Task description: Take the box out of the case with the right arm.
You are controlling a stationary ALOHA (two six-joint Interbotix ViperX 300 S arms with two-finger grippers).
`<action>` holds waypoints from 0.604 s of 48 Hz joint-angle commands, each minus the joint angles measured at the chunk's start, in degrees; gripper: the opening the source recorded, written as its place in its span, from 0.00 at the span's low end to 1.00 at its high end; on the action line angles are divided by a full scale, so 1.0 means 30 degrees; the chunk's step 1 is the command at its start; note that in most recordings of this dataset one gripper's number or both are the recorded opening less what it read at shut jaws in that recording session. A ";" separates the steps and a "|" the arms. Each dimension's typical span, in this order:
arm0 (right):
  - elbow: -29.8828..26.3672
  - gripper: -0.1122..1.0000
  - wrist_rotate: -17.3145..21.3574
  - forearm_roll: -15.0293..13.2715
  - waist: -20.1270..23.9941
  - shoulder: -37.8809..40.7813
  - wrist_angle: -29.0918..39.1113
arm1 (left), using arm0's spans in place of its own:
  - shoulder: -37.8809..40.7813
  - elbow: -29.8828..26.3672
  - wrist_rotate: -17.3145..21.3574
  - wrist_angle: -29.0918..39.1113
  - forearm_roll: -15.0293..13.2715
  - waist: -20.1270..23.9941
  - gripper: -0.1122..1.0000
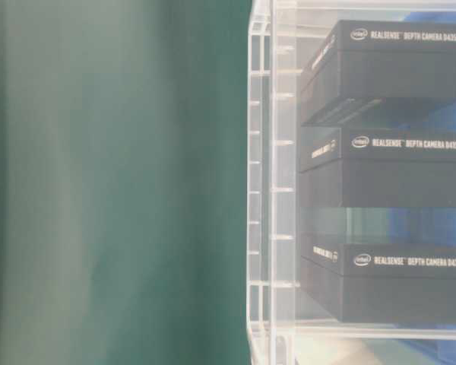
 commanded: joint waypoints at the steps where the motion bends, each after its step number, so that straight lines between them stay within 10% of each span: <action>1: -0.0498 0.10 -0.0732 -0.0059 -0.1348 0.0205 -0.0352 | 0.0059 -0.0469 -0.0029 -0.0059 0.0029 -0.0088 0.10; 29: -0.0322 0.10 -0.1406 -0.0059 -0.2461 0.0322 -0.1377 | 0.0088 -0.0469 -0.0029 -0.0059 0.0029 -0.0088 0.10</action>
